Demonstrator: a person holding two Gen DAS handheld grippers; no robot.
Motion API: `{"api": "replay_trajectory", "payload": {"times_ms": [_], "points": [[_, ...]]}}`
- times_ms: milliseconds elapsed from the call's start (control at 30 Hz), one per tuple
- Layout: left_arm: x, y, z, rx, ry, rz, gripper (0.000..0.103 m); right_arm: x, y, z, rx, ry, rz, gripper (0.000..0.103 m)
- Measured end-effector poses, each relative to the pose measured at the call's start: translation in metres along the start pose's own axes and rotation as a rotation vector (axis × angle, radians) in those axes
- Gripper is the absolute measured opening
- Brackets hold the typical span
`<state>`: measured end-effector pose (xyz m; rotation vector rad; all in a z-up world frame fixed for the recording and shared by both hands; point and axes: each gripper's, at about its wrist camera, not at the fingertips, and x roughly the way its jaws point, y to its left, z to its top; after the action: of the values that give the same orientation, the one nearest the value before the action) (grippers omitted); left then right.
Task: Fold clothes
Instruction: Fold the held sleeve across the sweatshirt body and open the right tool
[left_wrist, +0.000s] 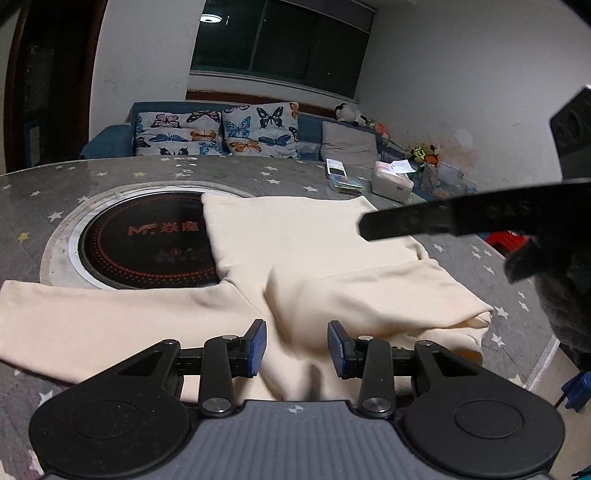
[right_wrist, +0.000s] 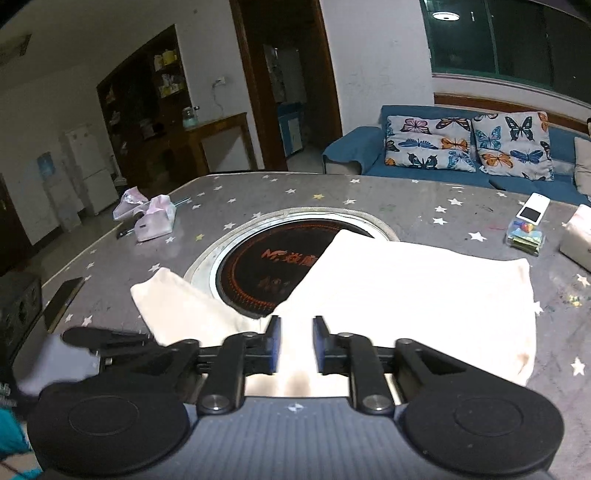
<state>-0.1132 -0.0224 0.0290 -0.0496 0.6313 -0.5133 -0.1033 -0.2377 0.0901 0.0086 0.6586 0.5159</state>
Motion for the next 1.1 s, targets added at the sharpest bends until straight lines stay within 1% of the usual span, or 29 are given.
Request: {"api": "replay_trajectory", "payload": {"times_ms": [67, 133, 300, 400, 500, 567, 700, 833, 967, 1033, 1100], "points": [[-0.001, 0.001, 0.003, -0.004, -0.004, 0.001, 0.04, -0.008, -0.006, -0.003, -0.011, 0.007, -0.015, 0.021], [-0.001, -0.001, 0.005, -0.005, -0.009, -0.001, 0.04, -0.016, -0.02, -0.009, -0.011, 0.028, -0.057, 0.021], [0.005, -0.013, 0.013, 0.023, -0.016, -0.033, 0.039, -0.031, -0.068, -0.038, 0.058, 0.105, -0.181, 0.021], [0.016, -0.022, 0.015, 0.046, 0.002, -0.055, 0.037, -0.037, -0.088, -0.055, 0.096, 0.128, -0.214, 0.021], [0.03, -0.029, 0.015, 0.067, 0.03, -0.066, 0.037, -0.036, -0.1, -0.065, 0.122, 0.15, -0.222, 0.021], [0.037, -0.031, 0.014, 0.075, 0.05, -0.056, 0.037, -0.034, -0.105, -0.07, 0.118, 0.172, -0.229, 0.021], [0.043, -0.028, 0.017, 0.07, 0.065, -0.037, 0.037, -0.036, -0.106, -0.06, 0.091, 0.141, -0.228, 0.021], [0.05, -0.025, 0.023, 0.06, 0.063, -0.022, 0.037, -0.025, -0.106, -0.041, 0.072, 0.098, -0.21, 0.021], [0.06, -0.02, 0.026, 0.043, 0.07, -0.001, 0.037, -0.005, -0.112, -0.037, 0.07, 0.108, -0.197, 0.021], [0.065, -0.016, 0.025, 0.033, 0.078, 0.008, 0.034, 0.005, -0.116, -0.04, 0.074, 0.128, -0.201, 0.021], [0.065, -0.013, 0.025, 0.031, 0.074, 0.002, 0.034, 0.005, -0.116, -0.038, 0.071, 0.126, -0.2, 0.02]]}}
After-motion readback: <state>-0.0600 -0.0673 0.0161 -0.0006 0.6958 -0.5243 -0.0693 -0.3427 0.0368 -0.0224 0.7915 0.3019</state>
